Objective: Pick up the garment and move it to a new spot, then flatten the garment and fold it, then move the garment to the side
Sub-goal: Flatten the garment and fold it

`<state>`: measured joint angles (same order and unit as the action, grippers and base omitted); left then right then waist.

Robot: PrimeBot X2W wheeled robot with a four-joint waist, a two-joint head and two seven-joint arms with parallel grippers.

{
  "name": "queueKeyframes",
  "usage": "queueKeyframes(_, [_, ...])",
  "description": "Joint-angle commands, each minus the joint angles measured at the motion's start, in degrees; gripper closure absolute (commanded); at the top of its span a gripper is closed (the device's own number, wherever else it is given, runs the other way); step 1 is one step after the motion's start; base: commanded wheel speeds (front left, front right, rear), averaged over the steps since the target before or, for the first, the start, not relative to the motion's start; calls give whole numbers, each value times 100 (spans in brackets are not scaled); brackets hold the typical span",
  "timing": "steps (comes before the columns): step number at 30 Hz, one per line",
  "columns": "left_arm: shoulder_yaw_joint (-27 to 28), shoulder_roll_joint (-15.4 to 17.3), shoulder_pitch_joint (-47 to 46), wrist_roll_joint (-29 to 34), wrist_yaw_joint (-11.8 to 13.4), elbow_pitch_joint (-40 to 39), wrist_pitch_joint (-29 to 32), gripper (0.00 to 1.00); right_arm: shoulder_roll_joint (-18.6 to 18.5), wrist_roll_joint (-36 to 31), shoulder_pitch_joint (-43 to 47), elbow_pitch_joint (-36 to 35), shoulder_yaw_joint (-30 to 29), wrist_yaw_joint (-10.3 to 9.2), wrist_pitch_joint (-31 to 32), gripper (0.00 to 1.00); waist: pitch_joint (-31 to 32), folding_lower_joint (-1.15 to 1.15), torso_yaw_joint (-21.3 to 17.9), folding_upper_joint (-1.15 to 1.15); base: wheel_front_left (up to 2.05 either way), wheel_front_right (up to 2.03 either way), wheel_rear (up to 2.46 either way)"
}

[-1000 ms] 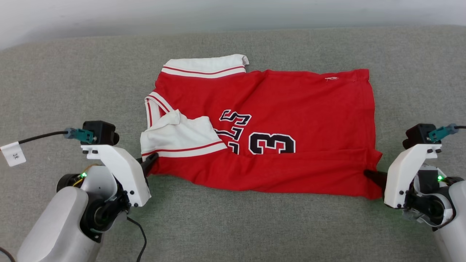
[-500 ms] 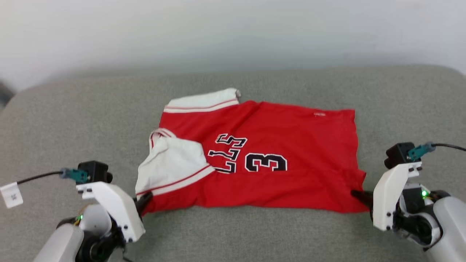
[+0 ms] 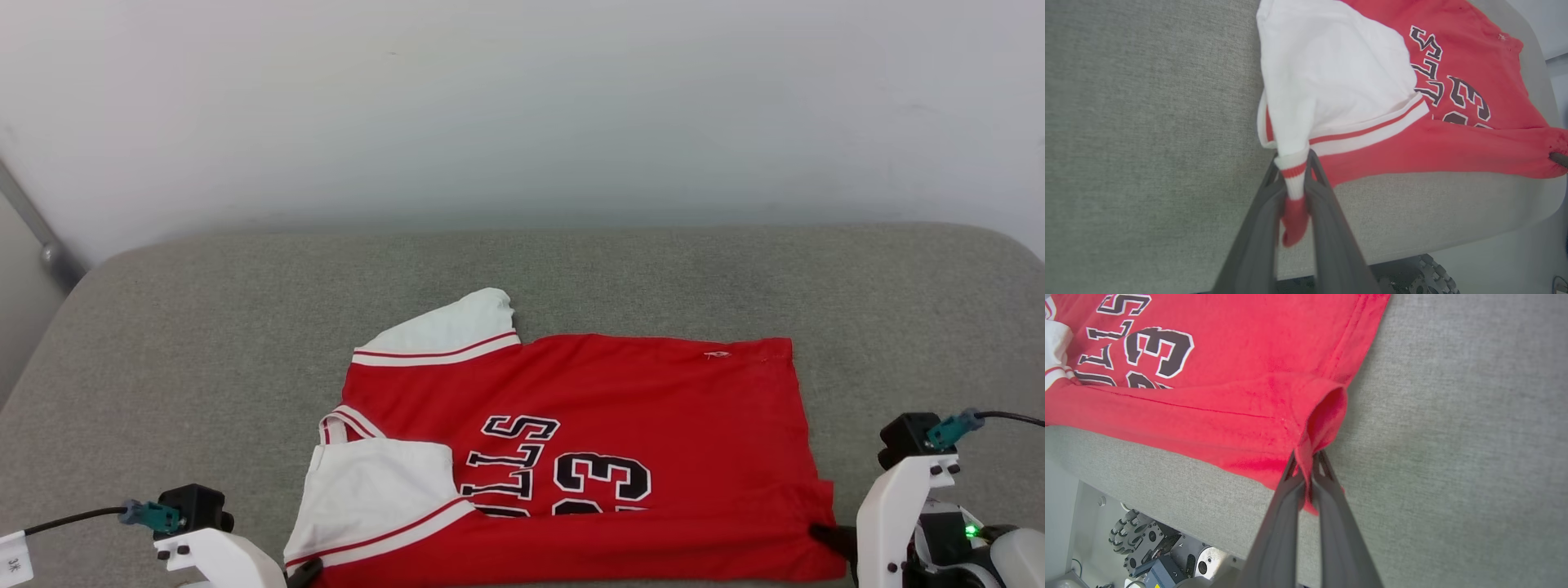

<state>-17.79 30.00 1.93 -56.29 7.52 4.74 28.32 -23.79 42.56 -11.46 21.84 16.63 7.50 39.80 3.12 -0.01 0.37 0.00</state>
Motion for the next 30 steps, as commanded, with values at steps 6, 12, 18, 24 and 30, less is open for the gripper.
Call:
queueKeyframes(6, [-141, -299, -187, 105, -49, 274, -272, 0, 163, -22, 332, 90, -180, -1, -503, 0, -93, 1, -11, 0, 0, 0, 0])
queueKeyframes(12, [-78, -328, -486, 361, -44, 475, -689, 0, 110, -448, 251, -155, -161, -2, -1753, 0, -141, 1, -213, 0, 0, 0, 0])
queueKeyframes(18, [114, -305, -831, 748, 156, 329, -1318, 0, 288, -1146, 205, -320, -405, -2, -3201, 0, -186, 1, -438, 0, 0, 0, 0])
queueKeyframes(24, [241, -347, -1509, 1100, 272, 274, -1823, 0, 540, -1789, 12, -746, -708, -2, -4022, 0, -639, 1, -721, 0, 0, 0, 0])
queueKeyframes(30, [296, -287, -2440, 1249, 167, 475, -1906, 0, 755, -2056, -190, -1302, -940, -2, -4273, 0, -1370, 1, -936, 0, 0, 0, 0])
